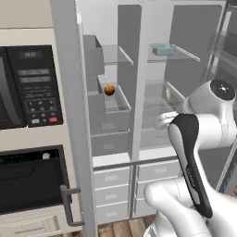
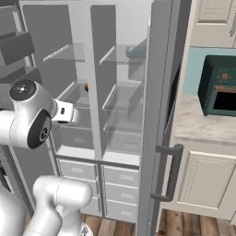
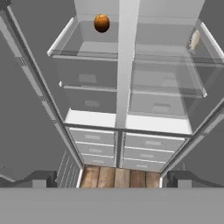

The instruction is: Pick up the frozen fish from the freezer, place it on any shelf in the fridge, and close the fridge and freezer doors when done.

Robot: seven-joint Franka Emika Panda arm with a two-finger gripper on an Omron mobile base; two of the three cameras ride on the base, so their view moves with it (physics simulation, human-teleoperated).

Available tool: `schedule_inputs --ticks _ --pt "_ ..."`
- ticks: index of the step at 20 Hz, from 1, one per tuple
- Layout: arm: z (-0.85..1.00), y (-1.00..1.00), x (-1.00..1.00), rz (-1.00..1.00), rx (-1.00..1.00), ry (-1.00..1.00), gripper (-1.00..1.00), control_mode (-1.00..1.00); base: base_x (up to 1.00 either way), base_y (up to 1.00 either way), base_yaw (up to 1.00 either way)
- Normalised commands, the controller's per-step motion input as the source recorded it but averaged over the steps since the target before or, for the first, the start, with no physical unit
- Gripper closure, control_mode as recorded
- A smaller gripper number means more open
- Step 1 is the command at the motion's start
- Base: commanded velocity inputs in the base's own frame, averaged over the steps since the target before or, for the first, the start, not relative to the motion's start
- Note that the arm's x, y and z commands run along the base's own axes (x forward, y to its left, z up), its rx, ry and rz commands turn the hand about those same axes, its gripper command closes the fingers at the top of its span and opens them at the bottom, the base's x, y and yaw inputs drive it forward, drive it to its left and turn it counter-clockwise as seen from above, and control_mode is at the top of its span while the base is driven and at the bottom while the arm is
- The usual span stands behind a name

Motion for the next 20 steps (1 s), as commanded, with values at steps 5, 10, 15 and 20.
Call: schedule_inputs --ticks 5,10,15,20 --pt "0.00 0.00 0.00 0.00 0.00 0.00 -1.00 1.00 -0.52 -0.03 0.00" --pt "0.00 0.00 0.00 0.00 0.00 0.00 -1.00 1.00 -0.48 -0.16 -0.01" --pt "0.00 0.00 0.00 0.00 0.00 0.00 -1.00 1.00 -0.49 -0.11 -0.01" --pt "0.00 0.00 -0.01 -0.01 0.00 0.00 -1.00 -1.00 -0.21 -0.03 -0.02"
